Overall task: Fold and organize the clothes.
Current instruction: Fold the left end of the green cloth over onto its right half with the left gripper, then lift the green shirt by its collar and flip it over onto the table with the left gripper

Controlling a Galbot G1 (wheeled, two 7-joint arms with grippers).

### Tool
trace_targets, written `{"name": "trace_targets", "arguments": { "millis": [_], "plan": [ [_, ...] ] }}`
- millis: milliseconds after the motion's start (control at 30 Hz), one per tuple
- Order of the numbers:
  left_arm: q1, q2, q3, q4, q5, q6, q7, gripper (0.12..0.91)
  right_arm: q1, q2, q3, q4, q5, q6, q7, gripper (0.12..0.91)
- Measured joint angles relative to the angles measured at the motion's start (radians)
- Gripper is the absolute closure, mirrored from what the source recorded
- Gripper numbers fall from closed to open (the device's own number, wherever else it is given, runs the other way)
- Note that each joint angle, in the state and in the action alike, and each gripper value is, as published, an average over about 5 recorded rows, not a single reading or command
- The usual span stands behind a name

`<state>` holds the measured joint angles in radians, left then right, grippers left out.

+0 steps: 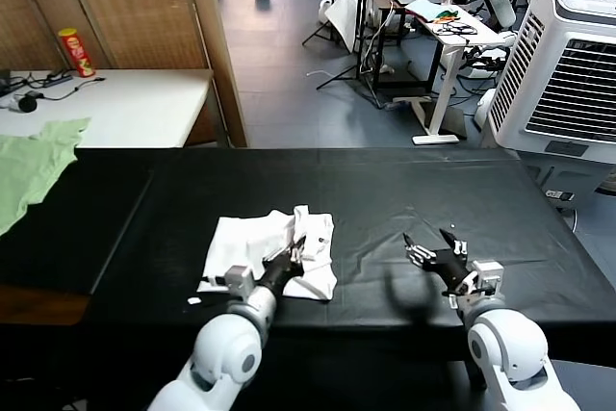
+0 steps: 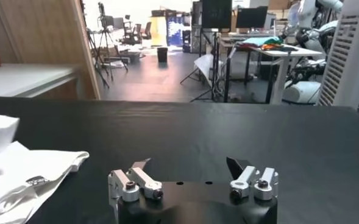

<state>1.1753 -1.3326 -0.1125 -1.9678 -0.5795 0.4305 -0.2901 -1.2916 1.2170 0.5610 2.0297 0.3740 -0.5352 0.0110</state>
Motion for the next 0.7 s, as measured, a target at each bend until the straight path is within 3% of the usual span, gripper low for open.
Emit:
{"name": "trace_targets", "arguments": {
  "millis": [133,233,467,533,600,700],
  "plan": [
    [-0.006,-0.025,0.010,0.025,-0.006,0.000,-0.026,0.872,0.002,0.002,-0.008,-0.003,-0.005,0.002,-0.006,0.227],
    [-0.014,-0.046,0.014,0.041,-0.027,0.000,-0.028,0.800,0.005,0.003,-0.020,-0.006,-0.012,0.009,-0.019,0.227],
    [-0.030,-0.111,0.020,0.039,-0.134,-0.005,-0.055,0.424,0.021,-0.003,-0.073,-0.013,-0.029,0.023,-0.060,0.227],
    [-0.032,-0.113,0.016,0.019,-0.127,-0.014,-0.046,0.321,0.028,-0.009,-0.096,-0.015,-0.029,0.025,-0.070,0.227],
    [-0.031,-0.101,0.003,-0.002,-0.102,-0.026,-0.026,0.260,0.036,-0.015,-0.123,-0.017,-0.029,0.028,-0.081,0.227],
    [-0.020,-0.056,-0.033,-0.024,-0.057,-0.047,0.006,0.236,0.051,-0.024,-0.173,-0.026,-0.032,0.032,-0.100,0.227]
  ]
}}
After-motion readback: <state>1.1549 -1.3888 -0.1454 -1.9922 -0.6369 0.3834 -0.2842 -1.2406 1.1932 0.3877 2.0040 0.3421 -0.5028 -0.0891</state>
